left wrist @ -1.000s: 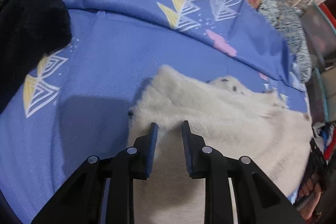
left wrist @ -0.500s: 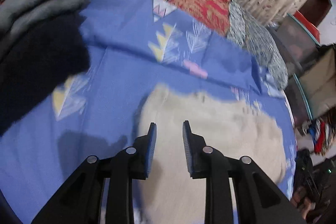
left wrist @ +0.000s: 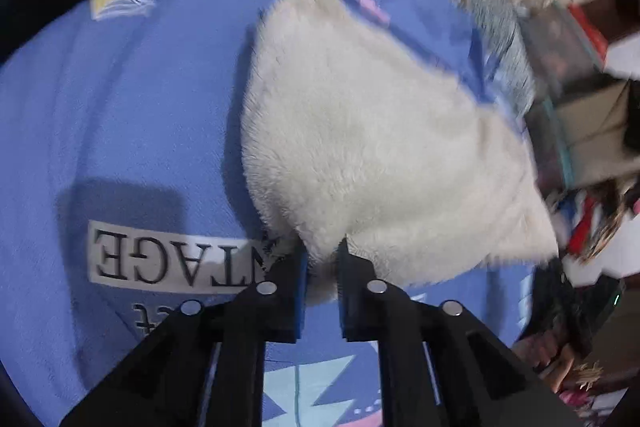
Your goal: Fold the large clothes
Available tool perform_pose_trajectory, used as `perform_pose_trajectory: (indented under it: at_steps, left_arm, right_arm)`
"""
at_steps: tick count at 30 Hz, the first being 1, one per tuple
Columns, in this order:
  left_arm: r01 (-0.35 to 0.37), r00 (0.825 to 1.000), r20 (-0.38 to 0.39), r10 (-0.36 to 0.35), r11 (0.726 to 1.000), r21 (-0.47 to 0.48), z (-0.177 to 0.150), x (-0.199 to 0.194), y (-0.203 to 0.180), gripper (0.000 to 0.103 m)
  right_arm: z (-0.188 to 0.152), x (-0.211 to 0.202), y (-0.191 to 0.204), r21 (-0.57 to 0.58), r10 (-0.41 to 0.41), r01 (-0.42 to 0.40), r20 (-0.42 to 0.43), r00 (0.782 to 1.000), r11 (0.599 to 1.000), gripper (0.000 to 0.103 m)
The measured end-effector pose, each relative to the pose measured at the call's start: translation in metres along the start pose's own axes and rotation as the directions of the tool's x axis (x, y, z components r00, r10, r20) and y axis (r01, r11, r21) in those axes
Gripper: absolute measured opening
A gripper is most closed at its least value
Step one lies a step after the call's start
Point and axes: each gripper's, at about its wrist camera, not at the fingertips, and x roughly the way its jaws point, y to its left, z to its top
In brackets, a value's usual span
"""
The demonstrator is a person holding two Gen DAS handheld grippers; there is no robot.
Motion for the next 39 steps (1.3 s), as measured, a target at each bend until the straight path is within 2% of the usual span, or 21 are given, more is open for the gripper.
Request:
perform_pose_trajectory:
  at_steps: [2, 5, 7, 9, 11, 15, 18, 19, 20, 21, 23, 24, 25, 28, 30, 31, 32, 33, 34, 36, 39]
  left_arm:
    - [-0.034, 0.999, 0.025, 0.033, 0.999, 0.016, -0.001, -0.011, 0.005, 0.033]
    - [-0.122, 0.992, -0.026, 0.123, 0.992, 0.008, -0.003, -0.003, 0.018, 0.033]
    - [-0.132, 0.988, -0.078, 0.130, 0.991, -0.014, -0.010, 0.009, 0.025, 0.035]
    - [-0.148, 0.987, -0.065, 0.148, 0.989, 0.003, -0.015, 0.008, 0.021, 0.040]
    - [-0.164, 0.986, -0.030, 0.165, 0.986, 0.029, -0.016, -0.004, 0.015, 0.043]
    - [-0.120, 0.990, 0.081, 0.117, 0.992, 0.032, -0.010, -0.044, 0.005, 0.043]
    - [-0.102, 0.973, 0.215, 0.085, 0.992, 0.072, 0.001, -0.071, -0.016, 0.043]
    - [-0.101, 0.973, 0.219, 0.076, 0.990, 0.103, 0.008, -0.069, -0.028, 0.043]
    - [-0.101, 0.976, 0.206, 0.071, 0.985, 0.139, 0.017, -0.057, -0.046, 0.043]
    - [-0.099, 0.979, 0.194, 0.063, 0.978, 0.182, 0.022, -0.043, -0.063, 0.043]
    - [-0.126, 0.979, 0.188, 0.078, 0.957, 0.262, 0.031, -0.013, -0.089, 0.043]
    - [-0.135, 0.980, 0.180, 0.085, 0.949, 0.286, 0.035, 0.000, -0.095, 0.043]
    - [-0.140, 0.982, 0.164, 0.093, 0.941, 0.309, 0.041, 0.017, -0.103, 0.043]
    - [-0.238, 0.969, 0.144, 0.199, 0.911, 0.336, 0.057, 0.064, -0.107, 0.043]
    - [-0.350, 0.937, 0.134, 0.324, 0.883, 0.314, 0.076, 0.098, -0.093, 0.043]
    - [-0.350, 0.937, 0.122, 0.328, 0.886, 0.303, 0.081, 0.106, -0.086, 0.043]
    - [-0.340, 0.940, 0.115, 0.320, 0.893, 0.296, 0.088, 0.113, -0.081, 0.043]
    - [-0.339, 0.941, 0.128, 0.314, 0.894, 0.294, 0.092, 0.117, -0.079, 0.043]
    - [-0.344, 0.938, 0.141, 0.315, 0.891, 0.296, 0.095, 0.118, -0.081, 0.043]
    - [-0.373, 0.927, 0.163, 0.338, 0.879, 0.297, 0.094, 0.121, -0.086, 0.043]
    - [-0.416, 0.908, 0.204, 0.366, 0.851, 0.320, 0.087, 0.125, -0.091, 0.043]
  right_arm:
    - [-0.004, -0.013, -0.014, -0.004, -0.056, 0.056, -0.009, 0.998, 0.998, 0.000]
    - [-0.024, 0.005, -0.055, 0.018, -0.249, 0.252, -0.121, 0.961, 0.967, 0.000]
    - [-0.043, 0.016, -0.084, 0.148, -0.251, 0.281, -0.193, 0.949, 0.948, 0.000]
    - [-0.045, 0.010, -0.080, 0.198, -0.221, 0.249, -0.153, 0.963, 0.948, 0.000]
    - [-0.037, 0.006, -0.060, 0.178, -0.181, 0.196, -0.096, 0.979, 0.964, 0.000]
    - [-0.010, 0.019, 0.008, 0.040, -0.060, 0.061, -0.029, 0.998, 0.997, 0.000]
    - [0.002, 0.051, 0.066, -0.092, 0.032, -0.036, -0.041, 0.999, 0.995, 0.002]
    - [0.006, 0.066, 0.083, -0.122, 0.059, -0.065, -0.056, 0.997, 0.990, 0.026]
    - [0.010, 0.082, 0.098, -0.145, 0.085, -0.093, -0.066, 0.994, 0.985, 0.064]
    - [0.013, 0.101, 0.115, -0.177, 0.128, -0.139, -0.072, 0.989, 0.974, 0.070]
    - [0.014, 0.133, 0.135, -0.223, 0.134, -0.157, -0.114, 0.984, 0.962, 0.067]
    - [0.019, 0.150, 0.140, -0.231, 0.139, -0.169, -0.142, 0.980, 0.958, 0.062]
    - [0.022, 0.166, 0.140, -0.233, 0.139, -0.177, -0.169, 0.976, 0.956, 0.052]
    - [0.036, 0.211, 0.112, -0.207, 0.024, -0.070, -0.217, 0.976, 0.976, 0.039]
    - [0.051, 0.226, 0.072, -0.159, -0.097, 0.068, -0.184, 0.978, 0.985, 0.034]
    - [0.057, 0.231, 0.054, -0.130, -0.129, 0.106, -0.175, 0.976, 0.986, 0.022]
    - [0.064, 0.237, 0.019, -0.050, -0.152, 0.146, -0.182, 0.972, 0.988, 0.000]
    - [0.066, 0.243, 0.000, 0.002, -0.142, 0.145, -0.196, 0.970, 0.989, 0.000]
    - [0.065, 0.248, -0.029, 0.108, -0.069, 0.094, -0.211, 0.975, 0.990, 0.000]
    - [0.063, 0.253, -0.051, 0.207, 0.023, 0.018, -0.197, 0.980, 0.978, 0.000]
    - [0.061, 0.255, -0.044, 0.161, -0.012, 0.041, -0.174, 0.985, 0.986, 0.000]
